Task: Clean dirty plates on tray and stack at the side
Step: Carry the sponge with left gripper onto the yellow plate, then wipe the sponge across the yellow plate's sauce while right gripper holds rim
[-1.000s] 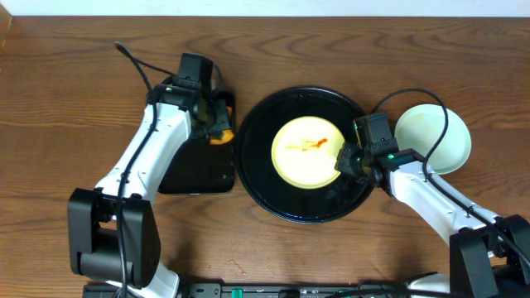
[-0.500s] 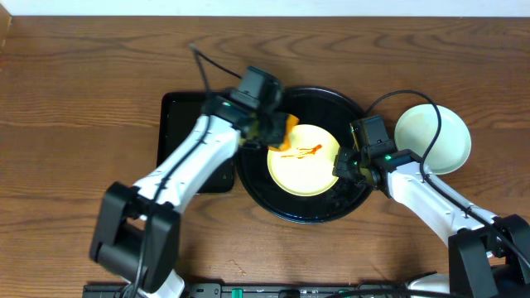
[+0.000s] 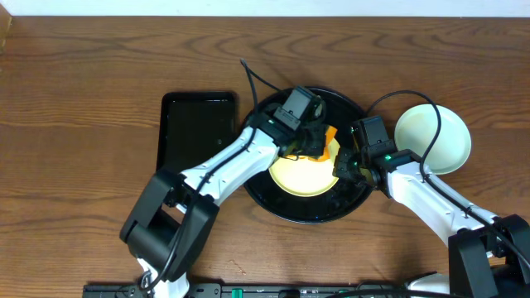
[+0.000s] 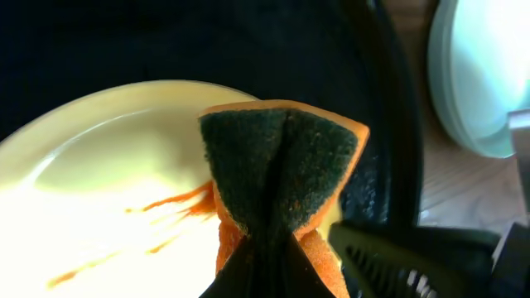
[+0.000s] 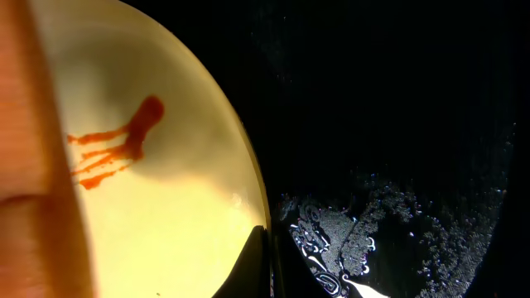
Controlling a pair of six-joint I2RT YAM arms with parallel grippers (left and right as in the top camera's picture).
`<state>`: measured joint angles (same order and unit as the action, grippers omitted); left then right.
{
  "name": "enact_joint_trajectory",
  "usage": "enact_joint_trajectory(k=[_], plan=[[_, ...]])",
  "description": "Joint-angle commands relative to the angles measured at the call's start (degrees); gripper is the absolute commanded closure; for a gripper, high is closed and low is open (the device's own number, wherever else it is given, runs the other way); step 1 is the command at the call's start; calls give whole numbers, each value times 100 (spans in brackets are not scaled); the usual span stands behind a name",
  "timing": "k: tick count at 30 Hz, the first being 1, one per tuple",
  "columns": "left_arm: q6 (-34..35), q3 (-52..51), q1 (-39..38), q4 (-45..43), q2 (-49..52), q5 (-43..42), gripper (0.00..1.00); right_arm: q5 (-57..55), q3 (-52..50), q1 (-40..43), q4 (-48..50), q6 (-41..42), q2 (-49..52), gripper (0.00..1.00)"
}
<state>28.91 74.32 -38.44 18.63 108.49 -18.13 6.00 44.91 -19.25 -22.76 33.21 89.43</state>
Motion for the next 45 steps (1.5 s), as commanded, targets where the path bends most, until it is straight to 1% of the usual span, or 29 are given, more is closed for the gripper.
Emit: enact_joint_trajectory(k=[1, 6, 15, 20, 22, 28, 33, 34, 35, 39, 40, 45], plan=[[326, -31, -28, -153, 247, -46, 93, -13, 35, -68, -22, -92, -57, 99], [490, -31, -28, -293, 463, -55, 92, -13, 35, -68, -22, -92, -57, 99], [483, -31, -120, -317, 721, -70, 92, -13, 35, -68, -20, -90, -57, 99], [481, -31, -168, -302, 833, 57, 92, -11, 35, -68, -22, -92, -57, 99], [481, -31, -166, -199, 866, 299, 92, -9, 35, -68, -26, -92, -57, 99], [398, -31, -160, 433, 879, 1370, 92, -13, 35, -68, -63, -90, -55, 99], [372, -31, -162, 507, 879, 1438, 92, 31, 35, -68, -116, -59, -55, 97], [374, -31, -162, 514, 879, 1438, 92, 28, 35, -68, -168, -46, -55, 96], [376, -31, -162, 520, 879, 1436, 92, 28, 33, -68, -208, -44, -55, 91], [374, -31, -162, 531, 879, 1434, 92, 304, 28, -72, -162, -24, -55, 65], [374, -31, -162, 531, 879, 1436, 92, 407, 28, -72, -116, -26, -55, 60], [374, -31, -162, 538, 879, 1434, 92, 472, 28, -72, -20, -22, -55, 59]])
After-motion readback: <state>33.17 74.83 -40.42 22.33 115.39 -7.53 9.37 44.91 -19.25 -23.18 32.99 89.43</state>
